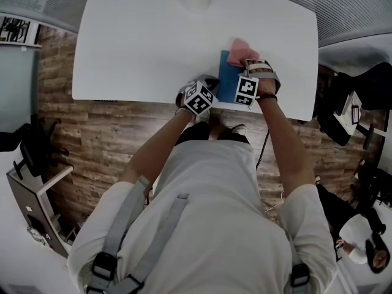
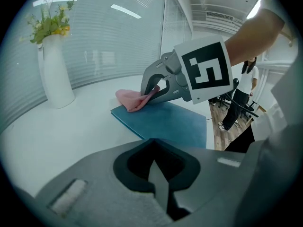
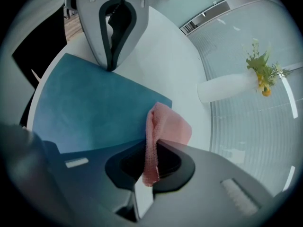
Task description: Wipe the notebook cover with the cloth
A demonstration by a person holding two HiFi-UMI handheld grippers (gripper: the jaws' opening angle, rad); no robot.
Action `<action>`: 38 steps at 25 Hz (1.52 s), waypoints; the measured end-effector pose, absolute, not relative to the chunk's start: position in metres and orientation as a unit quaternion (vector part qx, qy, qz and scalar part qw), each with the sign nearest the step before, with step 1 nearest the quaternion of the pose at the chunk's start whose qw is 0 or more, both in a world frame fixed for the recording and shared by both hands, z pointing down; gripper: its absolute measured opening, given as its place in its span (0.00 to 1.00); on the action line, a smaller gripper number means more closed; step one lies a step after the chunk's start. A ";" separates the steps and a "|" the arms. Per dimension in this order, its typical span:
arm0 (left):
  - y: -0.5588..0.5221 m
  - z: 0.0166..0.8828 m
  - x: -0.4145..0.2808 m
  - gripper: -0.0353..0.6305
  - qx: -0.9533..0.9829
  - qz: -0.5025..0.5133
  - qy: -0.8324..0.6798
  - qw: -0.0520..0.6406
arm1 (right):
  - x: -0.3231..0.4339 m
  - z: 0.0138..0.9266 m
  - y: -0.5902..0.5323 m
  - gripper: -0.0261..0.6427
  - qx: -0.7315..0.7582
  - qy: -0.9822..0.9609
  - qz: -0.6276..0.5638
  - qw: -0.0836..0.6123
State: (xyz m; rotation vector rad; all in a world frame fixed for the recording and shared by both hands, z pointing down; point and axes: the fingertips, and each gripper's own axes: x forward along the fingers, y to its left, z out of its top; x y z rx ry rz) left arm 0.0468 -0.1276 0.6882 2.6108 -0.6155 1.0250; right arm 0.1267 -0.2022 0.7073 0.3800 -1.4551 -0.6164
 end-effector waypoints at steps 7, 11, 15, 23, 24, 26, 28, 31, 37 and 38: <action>-0.129 0.688 0.047 0.06 0.900 0.355 -0.213 0.136 | 0.126 0.707 -0.184 0.07 0.161 -0.655 -0.273 0.686; -0.128 0.689 0.047 0.06 0.901 0.354 -0.213 0.134 | 0.125 0.707 -0.172 0.07 0.155 -0.657 -0.272 0.686; -0.128 0.688 0.047 0.06 0.901 0.354 -0.213 0.134 | 0.123 0.706 -0.158 0.07 0.149 -0.661 -0.271 0.684; -0.128 0.689 0.047 0.06 0.901 0.354 -0.214 0.132 | 0.118 0.706 -0.130 0.07 0.124 -0.663 -0.272 0.687; -0.129 0.689 0.047 0.06 0.901 0.354 -0.214 0.132 | 0.117 0.706 -0.126 0.07 0.122 -0.663 -0.273 0.686; -0.129 0.689 0.047 0.06 0.901 0.354 -0.214 0.132 | 0.116 0.705 -0.119 0.07 0.117 -0.665 -0.274 0.685; -0.129 0.689 0.047 0.06 0.901 0.354 -0.214 0.132 | 0.115 0.705 -0.112 0.07 0.111 -0.668 -0.273 0.683; -0.129 0.689 0.047 0.06 0.901 0.354 -0.215 0.131 | 0.115 0.706 -0.100 0.07 0.100 -0.675 -0.265 0.682; -0.128 0.689 0.048 0.06 0.901 0.354 -0.215 0.132 | 0.112 0.706 -0.080 0.07 0.085 -0.680 -0.253 0.683; -0.128 0.689 0.047 0.06 0.901 0.354 -0.215 0.132 | 0.111 0.706 -0.076 0.07 0.084 -0.681 -0.249 0.683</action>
